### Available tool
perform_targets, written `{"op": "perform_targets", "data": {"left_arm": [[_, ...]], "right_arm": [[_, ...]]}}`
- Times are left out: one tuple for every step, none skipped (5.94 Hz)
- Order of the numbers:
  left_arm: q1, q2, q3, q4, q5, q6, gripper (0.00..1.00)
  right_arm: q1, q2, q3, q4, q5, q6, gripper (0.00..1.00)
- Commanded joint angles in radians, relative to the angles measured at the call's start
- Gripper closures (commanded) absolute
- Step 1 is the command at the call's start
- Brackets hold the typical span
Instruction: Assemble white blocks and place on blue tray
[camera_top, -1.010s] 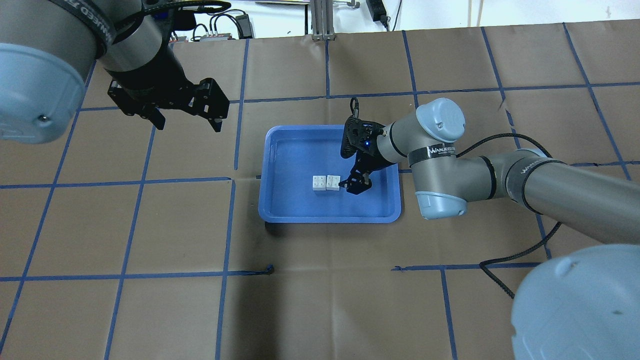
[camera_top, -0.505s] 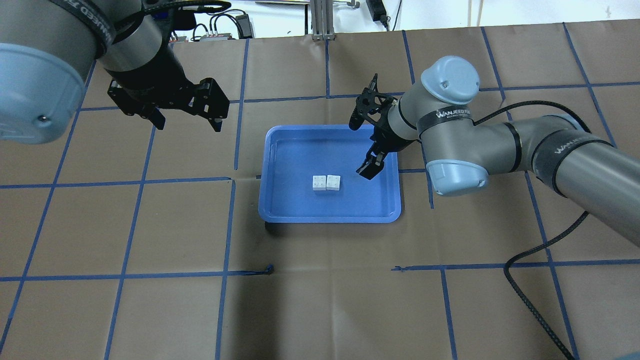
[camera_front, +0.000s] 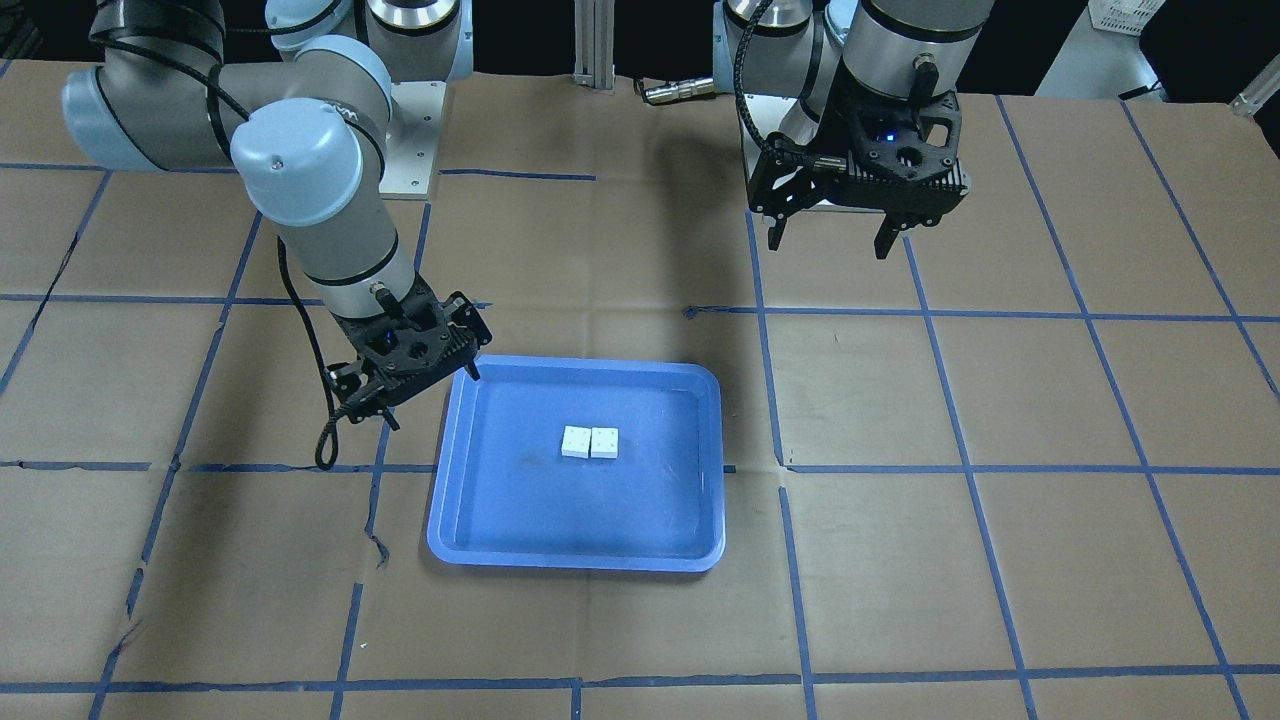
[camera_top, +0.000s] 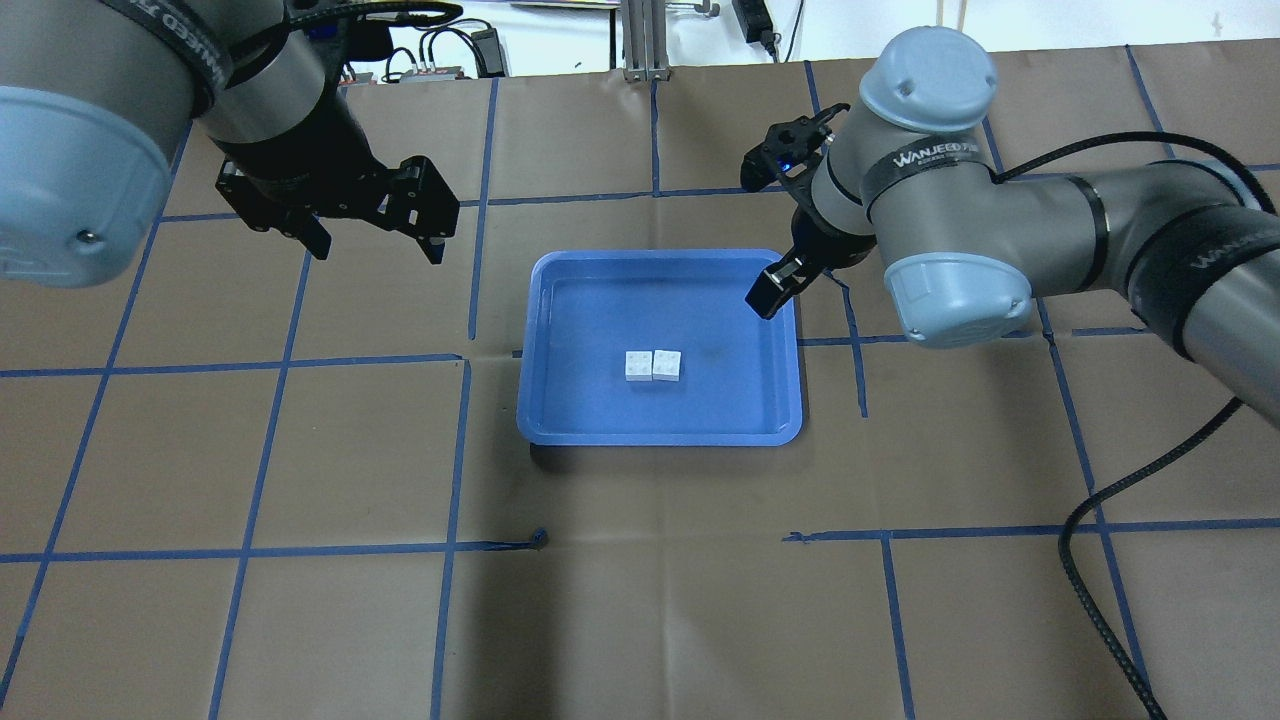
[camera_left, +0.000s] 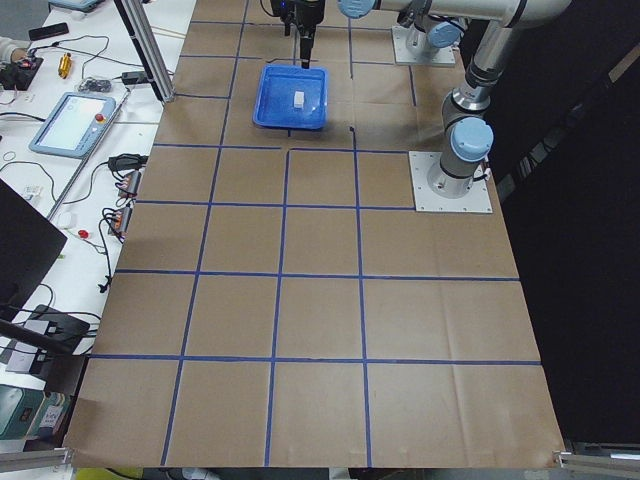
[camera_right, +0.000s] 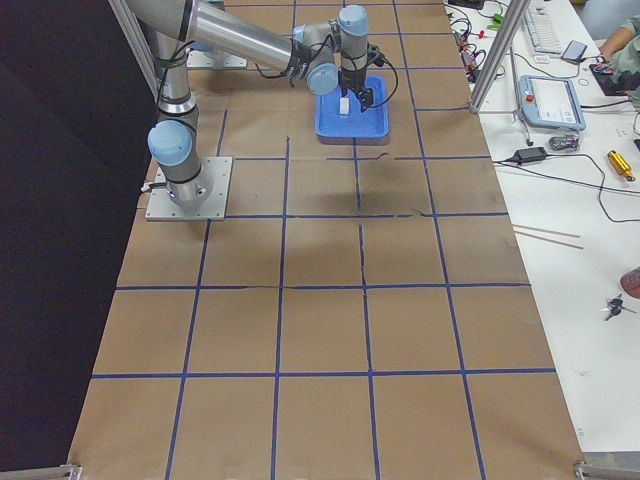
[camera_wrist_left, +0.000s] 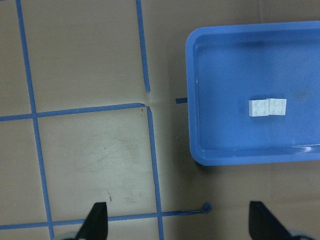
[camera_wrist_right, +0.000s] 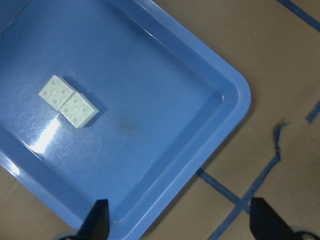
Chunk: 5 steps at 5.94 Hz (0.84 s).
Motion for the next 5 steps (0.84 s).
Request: {"op": "perform_targets", "data": {"left_arm": [[0.001, 0.000, 0.000, 0.000, 0.000, 0.000, 0.01], [-0.001, 0.000, 0.000, 0.000, 0.000, 0.000, 0.01], [-0.001, 0.000, 0.000, 0.000, 0.000, 0.000, 0.01], [0.001, 0.000, 0.000, 0.000, 0.000, 0.000, 0.01], [0.001, 0.000, 0.000, 0.000, 0.000, 0.000, 0.01]], "right_arm": [[-0.033, -0.039, -0.134, 0.290, -0.036, 0.224, 0.00], [-0.045, -0.042, -0.246, 0.476, -0.032, 0.305, 0.00], [-0.044, -0.042, -0.346, 0.581, -0.040, 0.365, 0.00], [-0.044, -0.040, -0.415, 0.671, -0.081, 0.393, 0.00], [-0.044, -0.037, -0.408, 0.681, -0.089, 0.406, 0.00]]}}
